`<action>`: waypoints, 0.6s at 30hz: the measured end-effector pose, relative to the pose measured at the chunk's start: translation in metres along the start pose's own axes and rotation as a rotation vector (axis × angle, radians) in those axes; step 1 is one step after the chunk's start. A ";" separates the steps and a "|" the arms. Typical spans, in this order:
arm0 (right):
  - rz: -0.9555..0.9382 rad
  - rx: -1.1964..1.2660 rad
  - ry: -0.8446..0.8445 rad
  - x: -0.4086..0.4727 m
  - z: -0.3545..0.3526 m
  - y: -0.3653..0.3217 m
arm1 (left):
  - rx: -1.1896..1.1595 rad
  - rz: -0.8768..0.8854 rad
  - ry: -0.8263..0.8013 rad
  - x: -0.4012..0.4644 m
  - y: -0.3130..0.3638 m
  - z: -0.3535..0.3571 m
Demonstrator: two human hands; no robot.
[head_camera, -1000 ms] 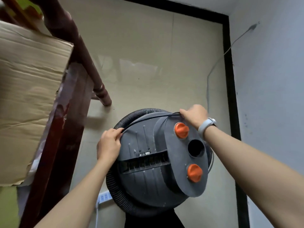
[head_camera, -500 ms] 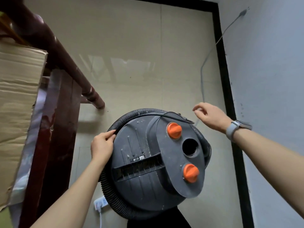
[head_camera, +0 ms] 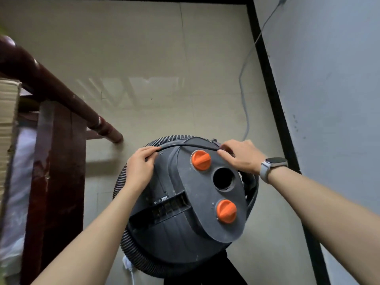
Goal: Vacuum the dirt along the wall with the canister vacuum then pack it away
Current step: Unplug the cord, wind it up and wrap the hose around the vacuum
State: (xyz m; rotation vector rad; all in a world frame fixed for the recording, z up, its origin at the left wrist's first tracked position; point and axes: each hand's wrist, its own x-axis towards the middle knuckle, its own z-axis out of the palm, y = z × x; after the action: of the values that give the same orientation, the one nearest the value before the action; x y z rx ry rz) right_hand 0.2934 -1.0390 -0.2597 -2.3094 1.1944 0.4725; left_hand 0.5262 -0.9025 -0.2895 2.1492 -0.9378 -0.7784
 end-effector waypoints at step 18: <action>0.586 0.806 0.229 -0.020 0.068 0.052 | 0.216 -0.032 -0.054 0.033 0.016 0.031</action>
State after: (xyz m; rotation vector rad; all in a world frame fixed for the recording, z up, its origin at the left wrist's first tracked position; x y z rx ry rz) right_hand 0.2342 -1.0128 -0.3188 -1.3371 1.7674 -0.1023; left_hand 0.5164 -0.9471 -0.3047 2.3440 -1.0601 -0.7842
